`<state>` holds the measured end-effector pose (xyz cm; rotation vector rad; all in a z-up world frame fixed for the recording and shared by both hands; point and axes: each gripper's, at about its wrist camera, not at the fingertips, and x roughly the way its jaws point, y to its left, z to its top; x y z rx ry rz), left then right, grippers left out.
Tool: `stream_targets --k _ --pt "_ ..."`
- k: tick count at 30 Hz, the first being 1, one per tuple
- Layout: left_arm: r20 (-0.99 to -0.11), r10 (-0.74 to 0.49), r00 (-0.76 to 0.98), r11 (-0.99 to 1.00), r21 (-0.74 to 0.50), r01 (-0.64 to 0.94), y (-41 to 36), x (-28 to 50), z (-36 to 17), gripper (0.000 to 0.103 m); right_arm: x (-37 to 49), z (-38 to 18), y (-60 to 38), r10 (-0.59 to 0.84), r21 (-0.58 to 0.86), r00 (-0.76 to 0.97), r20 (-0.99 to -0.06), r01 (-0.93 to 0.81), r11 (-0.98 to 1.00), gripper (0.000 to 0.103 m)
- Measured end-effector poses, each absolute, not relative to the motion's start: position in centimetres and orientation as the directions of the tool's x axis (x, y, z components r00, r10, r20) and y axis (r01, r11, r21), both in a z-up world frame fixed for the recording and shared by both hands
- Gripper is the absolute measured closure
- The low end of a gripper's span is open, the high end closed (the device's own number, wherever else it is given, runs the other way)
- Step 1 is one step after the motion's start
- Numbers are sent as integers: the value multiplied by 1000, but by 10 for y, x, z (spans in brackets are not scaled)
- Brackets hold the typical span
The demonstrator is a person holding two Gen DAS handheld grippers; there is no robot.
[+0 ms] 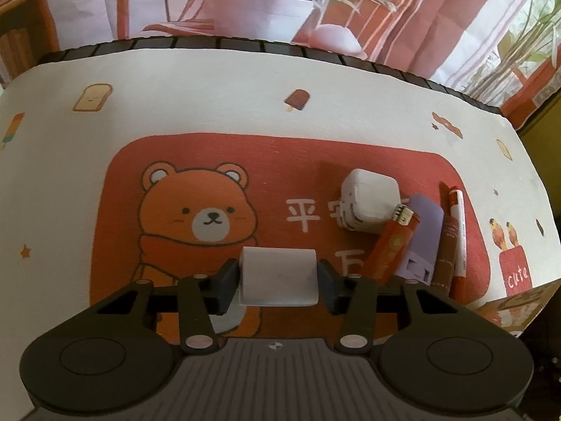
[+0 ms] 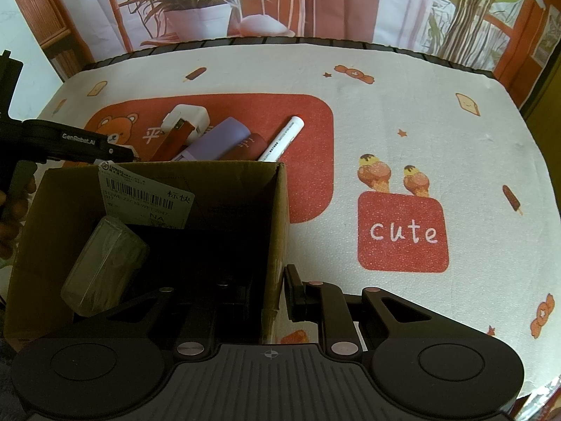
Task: Organize rigid objects
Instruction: 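Close the left tool fingers on the white square block, then lift the white block with the left tool and carry it into the box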
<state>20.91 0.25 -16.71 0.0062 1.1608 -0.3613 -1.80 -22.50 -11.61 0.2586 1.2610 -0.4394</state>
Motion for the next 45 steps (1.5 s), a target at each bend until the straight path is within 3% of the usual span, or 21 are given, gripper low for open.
stream_targets --k 16,30,45 --pt "-894 -232 383 963 -157 217 13 208 -164 53 -19 -116 -224 -177 -50 241 -954 457 888 86" --pt "-840 -263 475 959 -176 220 26 175 -107 53 -19 -116 -224 -182 -49 249 -951 461 886 85" --pt "-752 -443 488 879 -256 403 -6 117 -35 53 -19 -117 -225 -182 -50 249 -951 460 887 86"
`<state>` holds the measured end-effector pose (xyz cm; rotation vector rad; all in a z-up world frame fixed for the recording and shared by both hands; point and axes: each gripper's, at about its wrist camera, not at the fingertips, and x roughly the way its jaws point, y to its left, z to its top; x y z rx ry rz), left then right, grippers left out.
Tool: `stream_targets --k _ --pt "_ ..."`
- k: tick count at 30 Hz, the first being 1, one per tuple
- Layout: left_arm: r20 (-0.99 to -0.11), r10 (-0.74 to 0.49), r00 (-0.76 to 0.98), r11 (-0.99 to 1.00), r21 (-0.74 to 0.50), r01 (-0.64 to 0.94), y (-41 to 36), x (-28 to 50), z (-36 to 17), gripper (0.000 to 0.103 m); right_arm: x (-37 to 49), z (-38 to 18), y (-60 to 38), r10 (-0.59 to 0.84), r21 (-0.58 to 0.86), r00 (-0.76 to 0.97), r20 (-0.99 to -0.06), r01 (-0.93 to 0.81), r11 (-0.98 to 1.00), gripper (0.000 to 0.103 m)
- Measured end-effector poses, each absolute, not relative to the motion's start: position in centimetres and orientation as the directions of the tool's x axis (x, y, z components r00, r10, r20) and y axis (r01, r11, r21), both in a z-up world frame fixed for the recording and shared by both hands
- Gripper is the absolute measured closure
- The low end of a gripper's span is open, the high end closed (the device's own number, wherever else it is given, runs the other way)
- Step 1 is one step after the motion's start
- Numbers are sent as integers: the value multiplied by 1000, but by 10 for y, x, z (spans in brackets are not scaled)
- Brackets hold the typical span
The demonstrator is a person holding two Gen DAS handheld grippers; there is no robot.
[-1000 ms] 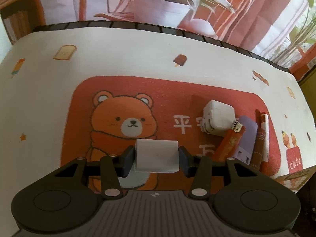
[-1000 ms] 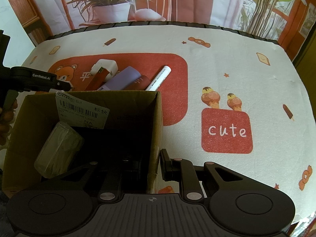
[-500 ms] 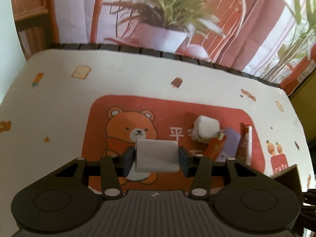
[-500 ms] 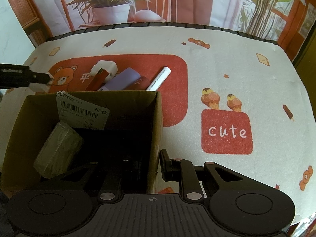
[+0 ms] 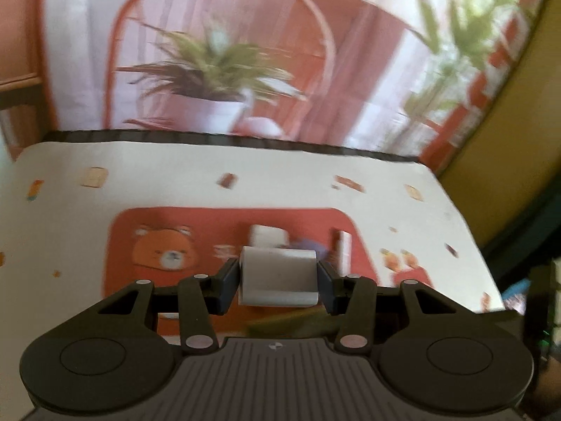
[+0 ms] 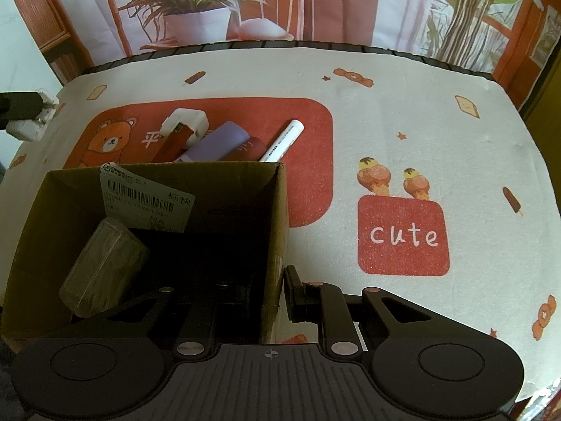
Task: Organize rigid objects
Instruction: 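Lift the white block with the left tool and carry it into the box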
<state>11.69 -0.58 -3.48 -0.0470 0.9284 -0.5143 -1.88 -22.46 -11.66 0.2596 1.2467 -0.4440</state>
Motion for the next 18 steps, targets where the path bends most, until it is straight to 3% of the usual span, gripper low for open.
stream_targets --k 9,18 --pt "-771 -542 334 783 -320 533 -52 91 -56 53 -18 -114 -225 -182 -49 254 -950 455 889 86" --pt "-810 -546 212 747 -357 561 -70 84 -86 53 -20 -110 -223 -183 -47 264 -947 450 892 86"
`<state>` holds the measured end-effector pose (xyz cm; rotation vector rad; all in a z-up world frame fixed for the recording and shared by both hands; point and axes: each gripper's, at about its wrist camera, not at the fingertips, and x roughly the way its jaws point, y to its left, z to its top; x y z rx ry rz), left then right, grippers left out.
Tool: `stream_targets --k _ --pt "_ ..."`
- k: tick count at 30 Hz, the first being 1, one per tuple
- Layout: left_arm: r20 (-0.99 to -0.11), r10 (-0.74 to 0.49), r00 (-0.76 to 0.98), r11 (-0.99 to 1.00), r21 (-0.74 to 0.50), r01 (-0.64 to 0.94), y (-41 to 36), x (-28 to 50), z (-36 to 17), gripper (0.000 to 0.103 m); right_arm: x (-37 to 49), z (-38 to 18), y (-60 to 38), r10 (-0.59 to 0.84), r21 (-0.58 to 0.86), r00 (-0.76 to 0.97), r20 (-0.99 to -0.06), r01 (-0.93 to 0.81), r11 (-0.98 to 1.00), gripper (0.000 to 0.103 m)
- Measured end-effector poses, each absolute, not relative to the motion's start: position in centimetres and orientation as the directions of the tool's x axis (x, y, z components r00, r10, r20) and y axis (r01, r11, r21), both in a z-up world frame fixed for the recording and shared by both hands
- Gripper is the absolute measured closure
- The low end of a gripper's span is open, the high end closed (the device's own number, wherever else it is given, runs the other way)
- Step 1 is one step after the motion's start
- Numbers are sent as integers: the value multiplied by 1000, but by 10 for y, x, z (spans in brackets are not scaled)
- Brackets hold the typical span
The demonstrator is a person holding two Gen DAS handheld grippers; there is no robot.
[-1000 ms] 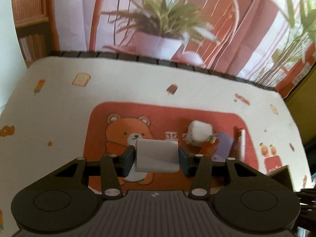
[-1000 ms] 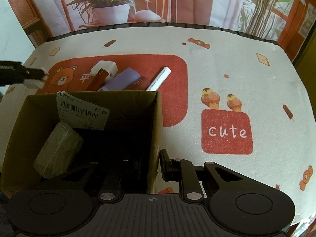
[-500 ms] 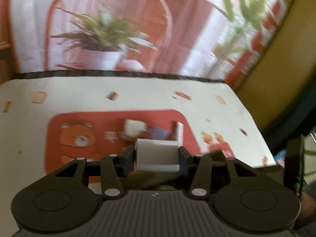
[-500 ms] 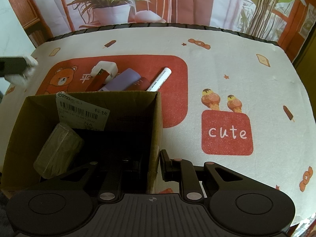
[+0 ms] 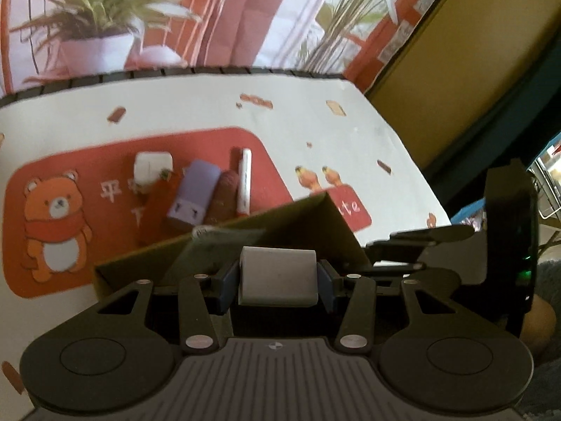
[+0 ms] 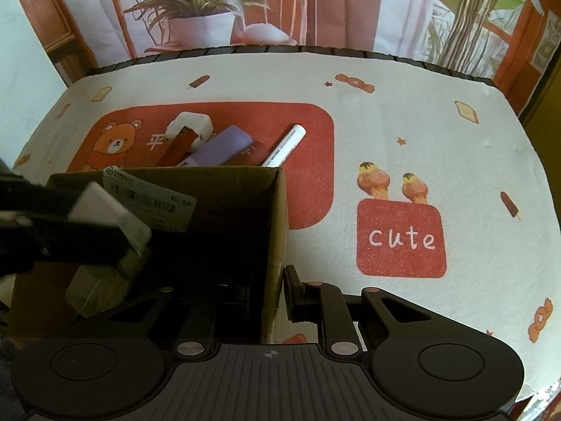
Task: Organize rigid objects
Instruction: 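Lift the white block with the left tool and carry it into the box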
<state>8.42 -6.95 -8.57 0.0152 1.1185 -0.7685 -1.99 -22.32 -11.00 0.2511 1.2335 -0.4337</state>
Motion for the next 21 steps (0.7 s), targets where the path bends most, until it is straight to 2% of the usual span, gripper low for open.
stream_targets --k 12,21 --pt "-850 -520 82 738 -400 543 -80 89 -118 53 -21 -108 -223 -184 -47 270 -945 445 894 87" --pt "-875 -480 67 761 -377 528 -81 91 -128 53 -21 -108 -223 -185 -48 270 -945 444 895 87"
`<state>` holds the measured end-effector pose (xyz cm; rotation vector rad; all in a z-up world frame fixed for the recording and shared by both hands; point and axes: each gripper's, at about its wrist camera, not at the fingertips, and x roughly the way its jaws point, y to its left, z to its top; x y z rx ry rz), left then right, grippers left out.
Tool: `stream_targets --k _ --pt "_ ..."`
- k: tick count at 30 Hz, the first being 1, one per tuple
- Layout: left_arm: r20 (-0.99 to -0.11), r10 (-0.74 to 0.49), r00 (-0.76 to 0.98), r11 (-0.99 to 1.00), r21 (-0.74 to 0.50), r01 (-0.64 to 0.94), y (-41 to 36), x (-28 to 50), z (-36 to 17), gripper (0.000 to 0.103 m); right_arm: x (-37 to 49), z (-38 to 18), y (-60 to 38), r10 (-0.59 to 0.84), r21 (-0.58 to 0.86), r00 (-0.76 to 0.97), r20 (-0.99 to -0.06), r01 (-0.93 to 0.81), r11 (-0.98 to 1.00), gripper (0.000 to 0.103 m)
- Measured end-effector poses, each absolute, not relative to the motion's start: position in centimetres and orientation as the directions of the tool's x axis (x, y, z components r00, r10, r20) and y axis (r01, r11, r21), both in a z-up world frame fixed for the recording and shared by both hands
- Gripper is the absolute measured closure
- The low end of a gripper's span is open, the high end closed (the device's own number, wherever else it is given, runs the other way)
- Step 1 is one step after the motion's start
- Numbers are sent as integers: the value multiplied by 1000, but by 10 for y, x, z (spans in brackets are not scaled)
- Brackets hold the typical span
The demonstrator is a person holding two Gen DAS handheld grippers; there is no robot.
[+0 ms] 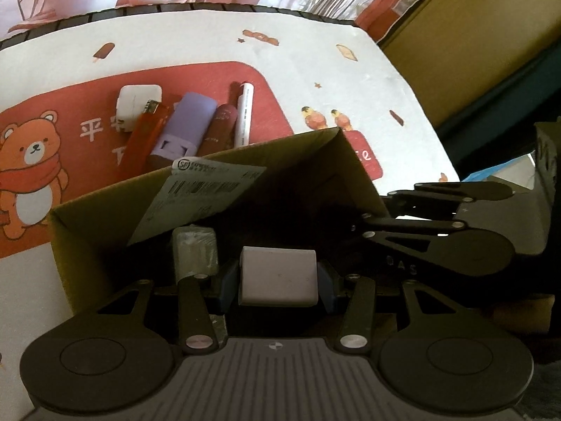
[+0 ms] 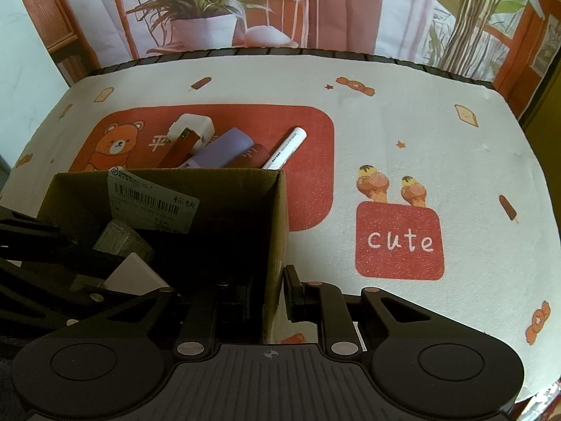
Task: Organize rigid objects
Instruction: 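Lift the white block with the left tool and carry it into the box, then open the left tool to release the white block inside the box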
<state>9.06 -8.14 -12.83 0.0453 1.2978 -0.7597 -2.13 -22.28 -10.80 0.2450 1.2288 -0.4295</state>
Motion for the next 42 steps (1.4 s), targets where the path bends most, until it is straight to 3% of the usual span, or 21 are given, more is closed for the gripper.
stream_targets --k 42 --pt "-889 -437 139 799 -312 514 -77 92 -118 52 -22 -108 -223 -185 -49 270 -945 444 895 87"
